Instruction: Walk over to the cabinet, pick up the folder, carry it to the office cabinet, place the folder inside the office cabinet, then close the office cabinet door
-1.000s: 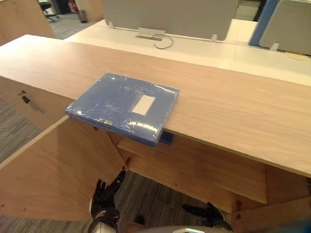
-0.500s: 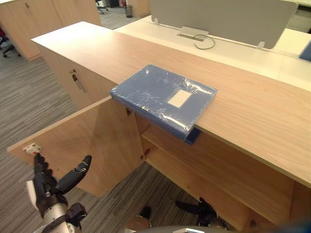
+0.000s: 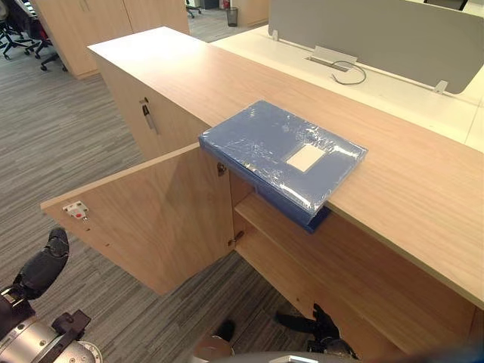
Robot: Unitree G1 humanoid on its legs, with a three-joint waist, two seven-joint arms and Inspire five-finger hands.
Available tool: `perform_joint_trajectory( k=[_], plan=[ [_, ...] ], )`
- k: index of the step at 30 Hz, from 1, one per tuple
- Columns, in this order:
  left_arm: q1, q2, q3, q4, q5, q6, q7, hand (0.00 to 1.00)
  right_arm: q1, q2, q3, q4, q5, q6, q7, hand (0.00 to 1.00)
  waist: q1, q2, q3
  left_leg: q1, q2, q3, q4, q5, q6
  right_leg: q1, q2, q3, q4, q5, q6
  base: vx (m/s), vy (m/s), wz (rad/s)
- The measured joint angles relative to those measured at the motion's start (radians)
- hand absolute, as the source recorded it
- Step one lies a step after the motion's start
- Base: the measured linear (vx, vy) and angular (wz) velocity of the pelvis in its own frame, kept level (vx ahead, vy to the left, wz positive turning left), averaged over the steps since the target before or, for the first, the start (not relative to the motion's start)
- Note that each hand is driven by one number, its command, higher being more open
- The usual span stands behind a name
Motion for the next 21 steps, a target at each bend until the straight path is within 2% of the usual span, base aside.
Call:
perform_joint_trajectory(
  k=[6,12,14,21],
  plan=[
    [-0.022,0.013,-0.018,0.001,0.043,0.002,-0.002,1.0,-0.013,-0.033,0.038,0.037,-0.001,-0.008,0.006,1.0,-0.019,0.008,0.005,-0.002,0.006,0.014,0.0,0.0,0.0,-0.012,0.001,0.026,0.001,0.002,-0.003,0.02,-0.02,-0.11],
    [-0.03,0.111,-0.046,0.008,0.112,0.001,-0.037,1.0,-0.038,-0.07,0.039,0.036,-0.009,-0.021,0.022,1.0,-0.038,0.019,0.009,0.015,0.034,0.079,-0.011,-0.001,-0.001,-0.038,0.009,0.1,0.008,0.01,-0.017,-0.01,-0.012,-0.35],
    [-0.038,0.169,-0.083,0.048,0.118,0.001,-0.053,1.0,-0.036,-0.082,0.039,0.042,-0.022,-0.021,0.024,1.0,-0.042,0.026,0.007,0.022,0.046,0.104,-0.018,-0.001,-0.001,-0.049,0.015,0.13,0.011,0.011,-0.02,-0.02,-0.016,-0.33],
    [-0.048,0.26,-0.138,0.115,0.16,-0.005,-0.118,1.0,-0.014,-0.115,0.036,0.046,-0.04,-0.019,0.042,1.0,-0.054,0.04,0.002,0.039,0.079,0.177,-0.032,-0.001,-0.002,-0.086,0.034,0.211,0.032,0.015,-0.035,-0.01,-0.021,-0.33]
  ],
)
